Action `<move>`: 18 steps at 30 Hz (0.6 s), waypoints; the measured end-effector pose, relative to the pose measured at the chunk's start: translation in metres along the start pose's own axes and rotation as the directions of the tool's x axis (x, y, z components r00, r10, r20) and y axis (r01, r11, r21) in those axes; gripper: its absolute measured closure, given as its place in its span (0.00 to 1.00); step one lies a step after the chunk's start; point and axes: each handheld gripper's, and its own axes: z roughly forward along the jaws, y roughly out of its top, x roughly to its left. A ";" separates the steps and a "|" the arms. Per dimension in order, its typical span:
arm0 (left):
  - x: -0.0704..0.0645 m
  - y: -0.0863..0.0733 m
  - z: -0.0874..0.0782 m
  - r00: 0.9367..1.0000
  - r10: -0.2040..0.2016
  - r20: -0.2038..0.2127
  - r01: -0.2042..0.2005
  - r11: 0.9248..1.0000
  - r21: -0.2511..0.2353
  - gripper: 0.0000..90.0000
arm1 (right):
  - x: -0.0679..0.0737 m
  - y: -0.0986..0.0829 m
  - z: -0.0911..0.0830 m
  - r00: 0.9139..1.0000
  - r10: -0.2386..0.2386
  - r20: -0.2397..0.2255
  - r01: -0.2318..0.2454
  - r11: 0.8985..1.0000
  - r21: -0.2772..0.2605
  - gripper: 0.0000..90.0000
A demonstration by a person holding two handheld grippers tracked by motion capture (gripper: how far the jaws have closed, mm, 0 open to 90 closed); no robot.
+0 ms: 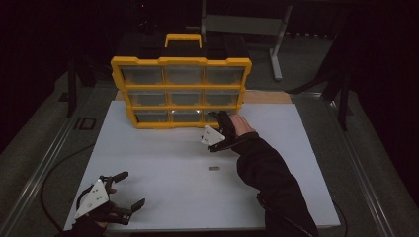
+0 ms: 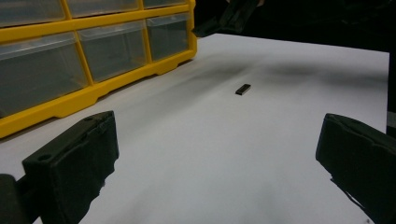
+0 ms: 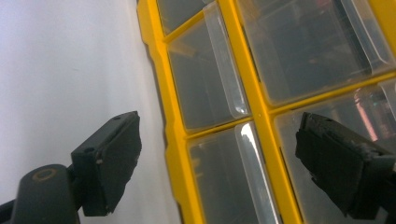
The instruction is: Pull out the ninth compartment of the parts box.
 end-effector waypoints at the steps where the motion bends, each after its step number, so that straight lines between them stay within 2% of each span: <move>1: 0.000 0.000 0.000 1.000 0.000 0.000 0.000 1.000 0.000 0.00 | 0.000 0.000 0.000 1.000 0.000 0.000 0.000 1.000 0.000 0.16; 2: 0.000 0.000 0.000 1.000 0.000 0.001 0.000 1.000 -0.001 0.00 | 0.004 -0.001 0.004 0.999 -0.036 0.009 0.036 0.999 0.023 0.16; 3: 0.000 0.000 0.000 1.000 0.000 0.001 0.000 1.000 -0.001 0.00 | 0.004 -0.001 0.004 0.999 -0.036 0.009 0.036 0.999 0.023 0.16; 4: 0.000 0.000 0.000 1.000 0.000 0.001 0.000 1.000 -0.001 0.00 | 0.004 -0.001 0.006 0.998 -0.061 -0.004 0.061 0.997 0.042 0.17; 5: 0.000 0.000 0.000 1.000 0.000 0.002 0.000 1.000 -0.002 0.00 | 0.007 0.000 0.011 0.995 -0.097 0.011 0.096 0.993 0.065 0.17; 11: 0.000 0.000 0.000 1.000 -0.002 0.003 0.002 1.000 -0.005 0.00 | 0.009 0.001 0.017 0.993 -0.110 0.035 0.106 0.990 0.095 0.18; 12: 0.000 0.000 0.000 1.000 -0.002 0.004 0.002 1.000 -0.006 0.00 | 0.009 0.001 0.022 0.990 -0.132 0.048 0.126 0.985 0.121 0.19; 13: 0.000 0.000 0.000 1.000 -0.002 0.004 0.002 1.000 -0.006 0.00 | 0.009 0.001 0.022 0.990 -0.132 0.048 0.126 0.985 0.121 0.19; 14: 0.000 0.000 0.000 1.000 -0.002 0.005 0.002 1.000 -0.006 0.00 | 0.009 0.001 0.025 0.986 -0.162 0.045 0.155 0.978 0.139 0.20; 16: 0.000 0.000 0.000 1.000 -0.002 0.005 0.002 1.000 -0.007 0.00 | 0.010 0.001 0.027 0.985 -0.164 0.054 0.154 0.977 0.149 0.21; 17: 0.000 0.000 0.000 1.000 -0.002 0.005 0.003 1.000 -0.007 0.00 | 0.010 0.001 0.028 0.981 -0.183 0.066 0.171 0.972 0.160 0.21; 18: 0.000 0.000 -0.001 1.000 -0.002 0.004 0.002 1.000 -0.007 0.00 | 0.010 0.002 0.029 0.982 -0.180 0.062 0.168 0.971 0.168 0.22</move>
